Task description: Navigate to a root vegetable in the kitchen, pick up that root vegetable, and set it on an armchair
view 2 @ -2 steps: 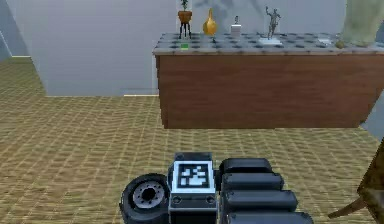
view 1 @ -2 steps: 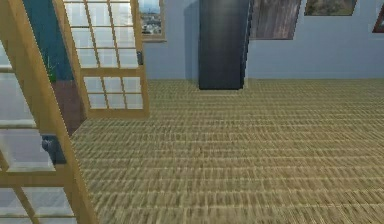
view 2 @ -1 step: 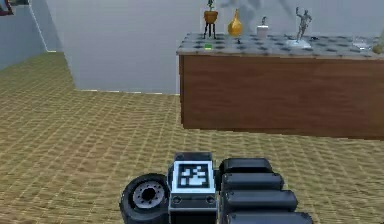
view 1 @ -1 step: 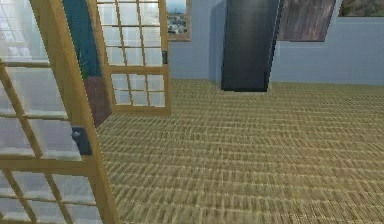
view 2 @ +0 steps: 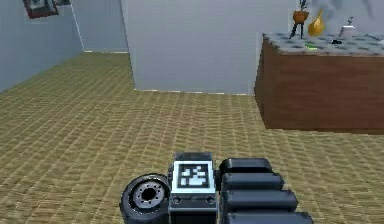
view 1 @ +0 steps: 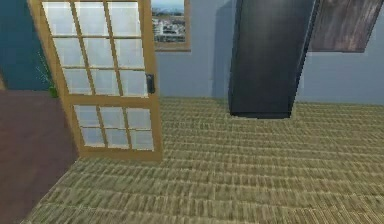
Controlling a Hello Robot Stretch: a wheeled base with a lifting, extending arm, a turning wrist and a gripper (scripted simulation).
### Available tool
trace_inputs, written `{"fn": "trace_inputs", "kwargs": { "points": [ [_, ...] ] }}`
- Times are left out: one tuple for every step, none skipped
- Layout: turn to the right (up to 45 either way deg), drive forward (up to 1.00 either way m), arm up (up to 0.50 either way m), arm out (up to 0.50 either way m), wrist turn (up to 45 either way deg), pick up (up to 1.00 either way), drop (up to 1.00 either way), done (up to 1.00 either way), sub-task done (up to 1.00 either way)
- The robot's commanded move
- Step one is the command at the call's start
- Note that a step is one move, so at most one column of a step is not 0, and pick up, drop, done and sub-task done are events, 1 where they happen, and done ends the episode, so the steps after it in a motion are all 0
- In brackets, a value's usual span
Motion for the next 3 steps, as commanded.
{"fn": "trace_inputs", "kwargs": {
  "points": [
    [-12.0, 0.0, 0.0, 0.0, 0.0, 0.0, 0.0, 0.0, 0.0],
    [0.0, 0.05, 0.0, 0.0, 0.0, 0.0, 0.0, 0.0, 0.0],
    [-24.0, 0.0, 0.0, 0.0, 0.0, 0.0, 0.0, 0.0, 0.0]
  ]
}}
